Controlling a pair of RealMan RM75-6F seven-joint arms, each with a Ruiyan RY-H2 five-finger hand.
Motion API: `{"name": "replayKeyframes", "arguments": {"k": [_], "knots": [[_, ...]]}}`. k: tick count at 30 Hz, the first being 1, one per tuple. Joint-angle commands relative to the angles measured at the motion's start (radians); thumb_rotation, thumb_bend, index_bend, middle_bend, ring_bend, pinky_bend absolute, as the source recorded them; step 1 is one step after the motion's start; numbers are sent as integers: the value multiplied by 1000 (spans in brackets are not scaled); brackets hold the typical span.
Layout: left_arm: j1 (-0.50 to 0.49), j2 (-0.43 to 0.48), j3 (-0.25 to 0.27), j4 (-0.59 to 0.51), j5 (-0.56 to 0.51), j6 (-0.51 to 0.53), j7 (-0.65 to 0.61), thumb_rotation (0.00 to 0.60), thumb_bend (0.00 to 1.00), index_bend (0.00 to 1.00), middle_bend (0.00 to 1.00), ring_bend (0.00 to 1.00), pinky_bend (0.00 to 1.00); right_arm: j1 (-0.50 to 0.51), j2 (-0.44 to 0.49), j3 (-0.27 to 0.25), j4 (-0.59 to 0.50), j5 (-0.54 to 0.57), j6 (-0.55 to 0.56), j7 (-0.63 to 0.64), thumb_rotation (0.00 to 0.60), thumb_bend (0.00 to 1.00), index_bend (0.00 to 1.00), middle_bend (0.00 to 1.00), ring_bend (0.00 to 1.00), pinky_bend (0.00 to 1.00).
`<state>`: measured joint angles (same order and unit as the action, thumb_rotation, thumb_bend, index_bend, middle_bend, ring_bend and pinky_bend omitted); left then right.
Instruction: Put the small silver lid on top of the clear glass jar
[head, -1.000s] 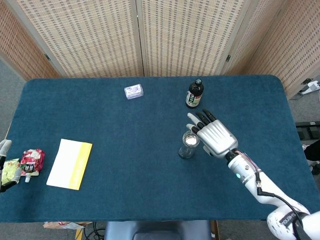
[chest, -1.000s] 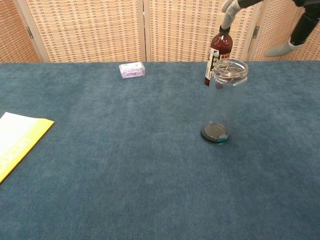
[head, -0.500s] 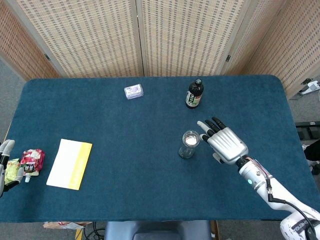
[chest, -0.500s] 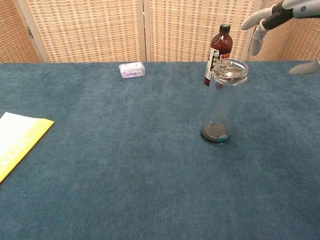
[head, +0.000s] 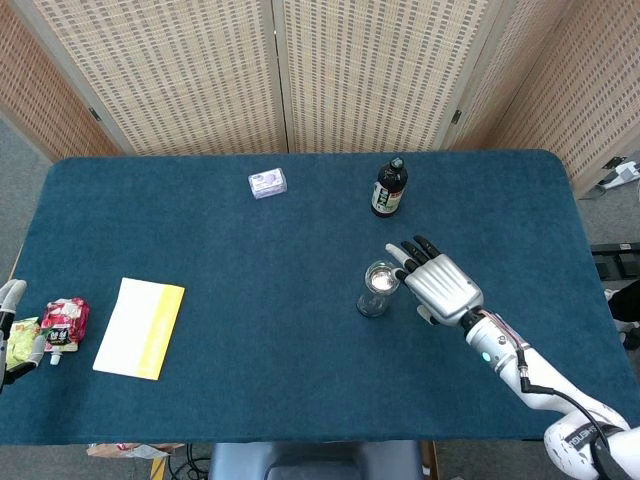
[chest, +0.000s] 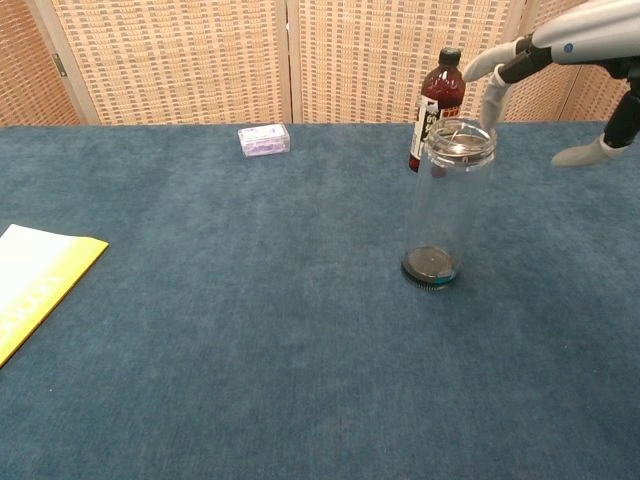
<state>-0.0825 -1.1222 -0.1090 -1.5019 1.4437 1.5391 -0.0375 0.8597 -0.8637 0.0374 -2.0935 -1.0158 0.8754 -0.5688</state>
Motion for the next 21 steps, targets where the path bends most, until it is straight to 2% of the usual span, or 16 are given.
{"name": "replayKeyframes", "arguments": {"k": [1,21], "knots": [[-1,0,0,1,-1,-1,0,600,350,0,84,0,110,3,-5,2,6,4,-5,-1,600,311,307,0,0,0],[-1,1,0,-1,0,-1,0,600,349,0,84,0,110,4,-28,-3,39,10,-22,2,600,311,311,0,0,0]]}}
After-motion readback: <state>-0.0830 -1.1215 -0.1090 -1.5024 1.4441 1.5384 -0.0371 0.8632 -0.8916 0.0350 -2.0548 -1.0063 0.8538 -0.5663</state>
